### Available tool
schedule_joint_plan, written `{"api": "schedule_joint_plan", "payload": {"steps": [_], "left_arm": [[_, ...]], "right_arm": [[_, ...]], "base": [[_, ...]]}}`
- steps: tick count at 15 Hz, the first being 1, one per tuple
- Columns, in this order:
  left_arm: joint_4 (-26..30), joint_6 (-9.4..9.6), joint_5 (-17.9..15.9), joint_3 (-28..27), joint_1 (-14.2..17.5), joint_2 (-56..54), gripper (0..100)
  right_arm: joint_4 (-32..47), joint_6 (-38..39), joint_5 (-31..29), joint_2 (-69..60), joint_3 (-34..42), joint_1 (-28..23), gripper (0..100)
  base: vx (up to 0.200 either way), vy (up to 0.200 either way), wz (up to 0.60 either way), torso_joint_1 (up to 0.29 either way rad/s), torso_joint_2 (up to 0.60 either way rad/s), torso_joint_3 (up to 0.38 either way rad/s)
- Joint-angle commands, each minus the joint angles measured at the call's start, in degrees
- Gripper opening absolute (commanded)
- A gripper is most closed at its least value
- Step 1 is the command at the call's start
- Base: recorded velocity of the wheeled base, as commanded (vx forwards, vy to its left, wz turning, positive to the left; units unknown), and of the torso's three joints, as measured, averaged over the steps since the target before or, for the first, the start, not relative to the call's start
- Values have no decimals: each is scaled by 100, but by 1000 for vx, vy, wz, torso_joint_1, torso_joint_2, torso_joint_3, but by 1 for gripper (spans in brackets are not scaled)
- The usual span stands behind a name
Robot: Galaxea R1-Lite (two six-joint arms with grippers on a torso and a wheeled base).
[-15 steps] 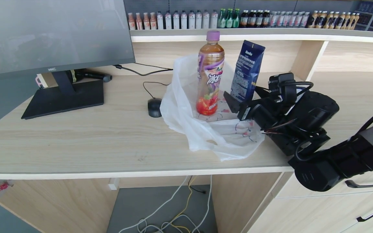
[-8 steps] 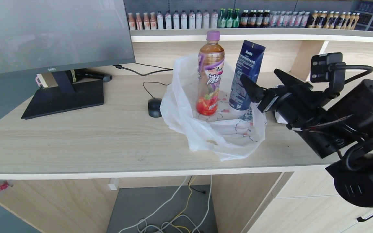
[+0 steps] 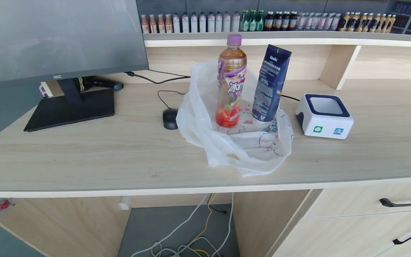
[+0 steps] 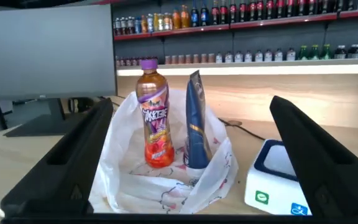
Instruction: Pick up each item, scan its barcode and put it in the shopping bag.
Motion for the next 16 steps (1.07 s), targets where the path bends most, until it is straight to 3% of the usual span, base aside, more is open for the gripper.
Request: {"api": "schedule_joint_plan", "payload": {"steps": [1, 4, 6, 11, 12, 15, 16], "left_arm": [[0, -1, 0, 0, 0, -2, 0], [0, -1, 0, 0, 0, -2, 0], [0, -1, 0, 0, 0, -2, 0], [0, -1, 0, 0, 0, -2, 0], [0, -1, 0, 0, 0, -2, 0], [0, -1, 0, 0, 0, -2, 0], [0, -1, 0, 0, 0, -2, 0]], "right_arm": [[1379, -13, 5, -2206, 506, 33, 100], [4315, -189, 84, -3674, 234, 41, 100], [6046, -725, 374, -4448, 49, 50, 100], [6257, -725, 392, -4746, 735, 59, 100], [6521, -725, 427, -5124, 1034, 68, 100], [8032, -663, 515, -5942, 928, 59, 100], [8015, -628, 523, -5942, 893, 33, 100]], "base": [[0, 0, 0, 0, 0, 0], [0, 0, 0, 0, 0, 0], [0, 0, 0, 0, 0, 0], [0, 0, 0, 0, 0, 0], [0, 0, 0, 0, 0, 0], [0, 0, 0, 0, 0, 0], [0, 0, 0, 0, 0, 0]]}}
